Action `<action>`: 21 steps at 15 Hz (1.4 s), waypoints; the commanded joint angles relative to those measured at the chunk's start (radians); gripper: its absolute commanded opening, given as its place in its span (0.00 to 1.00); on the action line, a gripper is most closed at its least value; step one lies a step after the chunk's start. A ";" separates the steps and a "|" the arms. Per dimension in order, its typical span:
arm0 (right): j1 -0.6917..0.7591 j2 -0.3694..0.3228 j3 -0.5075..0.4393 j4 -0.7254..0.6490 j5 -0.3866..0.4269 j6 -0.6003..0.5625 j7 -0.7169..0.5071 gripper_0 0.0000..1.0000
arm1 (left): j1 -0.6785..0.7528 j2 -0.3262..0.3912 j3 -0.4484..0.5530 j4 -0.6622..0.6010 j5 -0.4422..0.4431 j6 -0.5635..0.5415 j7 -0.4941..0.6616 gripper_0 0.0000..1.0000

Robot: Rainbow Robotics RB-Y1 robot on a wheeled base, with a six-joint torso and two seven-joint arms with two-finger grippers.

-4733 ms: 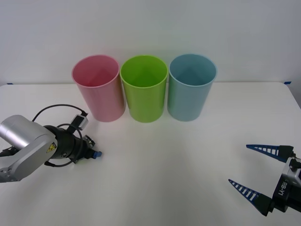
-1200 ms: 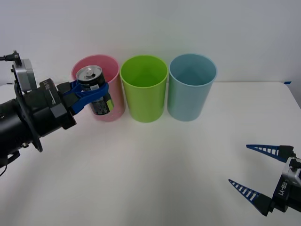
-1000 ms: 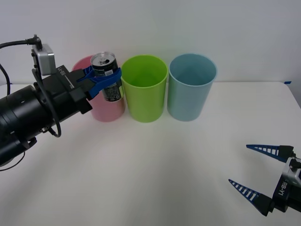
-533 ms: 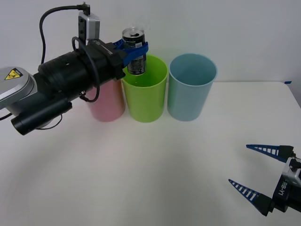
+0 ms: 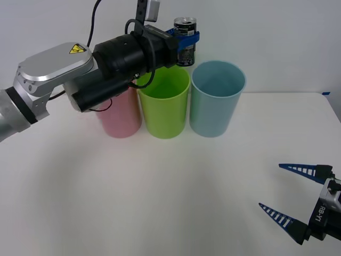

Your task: Put cans in the blue bin and PET bottles in the pink bin and trash in the green bin.

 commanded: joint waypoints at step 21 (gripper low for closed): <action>0.000 0.000 0.000 0.000 0.000 0.000 0.000 1.00 | -0.294 -0.311 -0.286 0.503 0.030 -0.005 0.189 0.00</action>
